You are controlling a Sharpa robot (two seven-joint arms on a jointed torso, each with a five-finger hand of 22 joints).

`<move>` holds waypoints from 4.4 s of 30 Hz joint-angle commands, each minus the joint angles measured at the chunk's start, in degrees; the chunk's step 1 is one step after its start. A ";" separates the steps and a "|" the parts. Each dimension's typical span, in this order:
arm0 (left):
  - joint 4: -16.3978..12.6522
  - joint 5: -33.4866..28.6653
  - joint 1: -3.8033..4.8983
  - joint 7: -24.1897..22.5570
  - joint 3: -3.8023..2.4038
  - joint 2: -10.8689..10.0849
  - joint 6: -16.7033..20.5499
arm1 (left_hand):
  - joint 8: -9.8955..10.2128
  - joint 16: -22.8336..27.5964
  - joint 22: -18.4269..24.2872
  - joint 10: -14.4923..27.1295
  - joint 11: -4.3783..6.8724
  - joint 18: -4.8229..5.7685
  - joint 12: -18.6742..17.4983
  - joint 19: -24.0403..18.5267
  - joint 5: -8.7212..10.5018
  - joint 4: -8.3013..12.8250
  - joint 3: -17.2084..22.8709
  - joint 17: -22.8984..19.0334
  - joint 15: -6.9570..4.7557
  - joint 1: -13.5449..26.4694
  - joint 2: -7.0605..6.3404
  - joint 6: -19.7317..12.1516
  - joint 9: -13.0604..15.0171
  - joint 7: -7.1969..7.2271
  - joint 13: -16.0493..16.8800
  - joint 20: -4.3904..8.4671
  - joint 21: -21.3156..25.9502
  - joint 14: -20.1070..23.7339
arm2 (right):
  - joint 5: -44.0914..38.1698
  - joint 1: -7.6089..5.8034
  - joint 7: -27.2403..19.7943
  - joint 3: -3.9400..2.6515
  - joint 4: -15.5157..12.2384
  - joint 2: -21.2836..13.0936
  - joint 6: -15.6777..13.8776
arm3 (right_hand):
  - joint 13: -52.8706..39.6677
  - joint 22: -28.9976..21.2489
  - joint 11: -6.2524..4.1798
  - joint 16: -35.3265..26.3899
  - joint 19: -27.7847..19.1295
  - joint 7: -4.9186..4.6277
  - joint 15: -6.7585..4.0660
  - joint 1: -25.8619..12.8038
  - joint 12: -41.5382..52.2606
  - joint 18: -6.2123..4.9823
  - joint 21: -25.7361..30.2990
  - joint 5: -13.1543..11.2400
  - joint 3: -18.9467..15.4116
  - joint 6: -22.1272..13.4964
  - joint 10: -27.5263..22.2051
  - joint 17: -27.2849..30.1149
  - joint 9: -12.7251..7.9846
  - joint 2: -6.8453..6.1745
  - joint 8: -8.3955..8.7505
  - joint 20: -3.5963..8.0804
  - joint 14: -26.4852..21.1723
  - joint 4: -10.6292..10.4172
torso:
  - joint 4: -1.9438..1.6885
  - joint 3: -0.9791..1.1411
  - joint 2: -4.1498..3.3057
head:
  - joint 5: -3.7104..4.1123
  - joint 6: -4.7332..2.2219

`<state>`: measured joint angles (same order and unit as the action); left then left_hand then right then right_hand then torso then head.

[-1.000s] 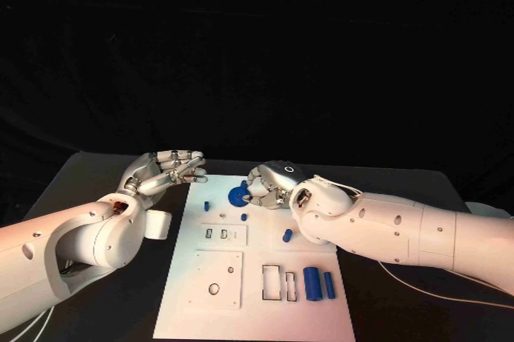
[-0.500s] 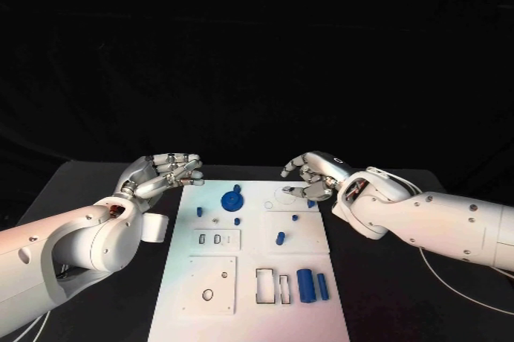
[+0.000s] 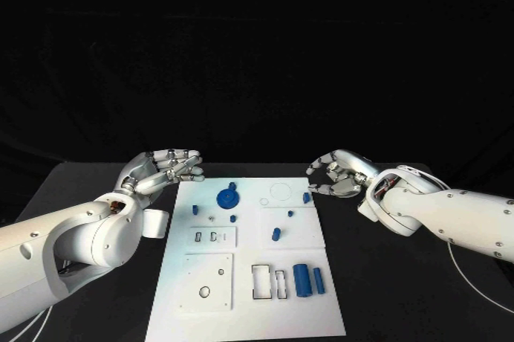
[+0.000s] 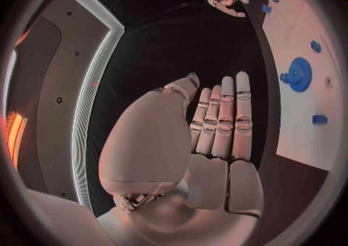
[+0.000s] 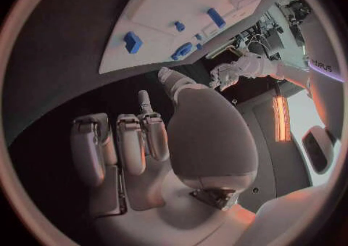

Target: Assemble the parts on the task board

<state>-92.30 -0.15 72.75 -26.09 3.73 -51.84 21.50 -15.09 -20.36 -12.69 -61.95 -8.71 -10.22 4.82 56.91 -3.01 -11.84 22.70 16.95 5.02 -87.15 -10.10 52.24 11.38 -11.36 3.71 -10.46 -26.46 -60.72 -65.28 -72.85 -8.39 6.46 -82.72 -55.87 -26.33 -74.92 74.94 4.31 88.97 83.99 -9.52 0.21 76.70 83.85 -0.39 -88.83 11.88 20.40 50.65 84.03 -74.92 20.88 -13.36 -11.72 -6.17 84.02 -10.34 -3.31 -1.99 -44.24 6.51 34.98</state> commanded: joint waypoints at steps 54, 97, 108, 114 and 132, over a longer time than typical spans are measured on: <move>0.82 -0.02 0.04 -0.23 -0.03 0.19 -1.27 | 0.30 0.52 -0.07 -0.49 0.14 0.00 -0.39 -0.65 0.08 0.15 0.29 0.14 0.39 0.49 -0.36 0.12 -0.12 -0.22 0.02 0.00 -0.23 -0.02 | -2.75 4.13 0.39 0.26 6.63 4.59 3.56 | -9.89 14.35 -0.70 -0.06 5.38 1.28 -0.50 1.78 1.11 0.14 -0.45 -4.41 4.95 4.95 1.44 -11.01 1.11 3.33 -1.10 0.13 5.08 2.88 | -0.18 -0.28 0.04 | -0.51 1.38; 3.44 -0.01 0.02 -0.12 -0.01 1.48 -1.41 | 0.34 0.61 -0.09 -0.55 0.13 -0.01 -0.51 -0.72 0.08 0.23 0.41 0.21 0.39 0.52 -0.30 0.14 -0.12 -0.23 0.01 -0.01 -0.29 -0.04 | -12.97 3.45 17.88 0.05 -12.13 8.97 -9.68 | -10.91 15.06 -2.39 0.02 6.01 3.07 -2.06 -1.07 2.01 0.39 -1.17 -0.29 9.74 6.99 2.57 -11.42 3.52 5.60 -4.33 1.71 5.21 5.33 | -0.12 -0.40 0.60 | -2.83 2.33; 4.00 -0.01 0.03 0.09 -0.01 2.23 -1.43 | 0.33 0.64 -0.09 -0.61 0.14 -0.01 -0.53 -0.74 0.08 0.26 0.46 0.24 0.39 0.53 -0.26 0.18 -0.11 -0.21 0.02 -0.02 -0.31 -0.05 | -17.97 3.96 22.80 0.80 -11.89 15.71 -6.49 | -10.87 15.06 -2.33 -0.04 6.01 2.96 -2.04 -1.38 1.96 0.39 -1.17 -0.36 9.77 6.74 2.54 -11.23 3.54 5.49 -4.26 1.72 5.17 5.34 | -0.23 -0.63 0.72 | -3.82 2.83; 4.37 -0.01 0.02 0.18 0.00 2.59 -1.41 | 0.33 0.66 -0.10 -0.63 0.15 -0.01 -0.54 -0.75 0.08 0.26 0.46 0.25 0.40 0.55 -0.27 0.19 -0.11 -0.20 0.02 -0.02 -0.31 -0.05 | -20.21 5.23 24.22 1.31 -10.02 18.97 -5.40 | -10.96 15.06 -2.27 -0.06 6.01 2.92 -2.00 -1.79 2.04 0.39 -1.17 -0.43 9.74 6.65 2.61 -11.19 3.59 5.35 -4.28 1.71 5.17 5.28 | -0.16 -0.60 0.72 | -3.83 2.99; 4.46 0.00 0.02 0.26 0.01 2.63 -1.46 | 0.33 0.66 -0.10 -0.63 0.15 -0.01 -0.54 -0.75 0.08 0.26 0.46 0.25 0.40 0.55 -0.27 0.19 -0.11 -0.20 0.02 -0.02 -0.31 -0.05 | -22.79 7.46 25.47 1.66 -7.21 23.34 -3.79 | -10.88 15.06 -2.27 -0.11 6.01 2.94 -1.98 -3.20 1.94 0.39 -1.17 -0.37 9.56 6.55 2.55 -11.02 3.77 4.83 -4.43 1.68 5.13 4.97 | -0.21 -0.45 0.69 | -4.14 3.53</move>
<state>-87.74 -0.14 72.72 -25.60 3.78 -49.29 21.01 -15.10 -20.06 -12.73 -62.16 -8.50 -10.21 4.61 56.50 -3.01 -11.61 22.94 17.14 5.02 -86.93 -10.33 52.24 11.35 -11.36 3.71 -10.45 -26.45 -60.71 -86.30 -65.51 16.26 8.10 -89.97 -32.69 -31.38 -74.93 74.90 2.25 88.96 83.99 -6.83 -1.44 73.93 85.73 -0.40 -89.74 11.38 29.98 57.01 84.03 -74.93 22.42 -8.67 -15.40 -4.93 84.04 -5.06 -3.50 -2.49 -43.52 2.40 38.47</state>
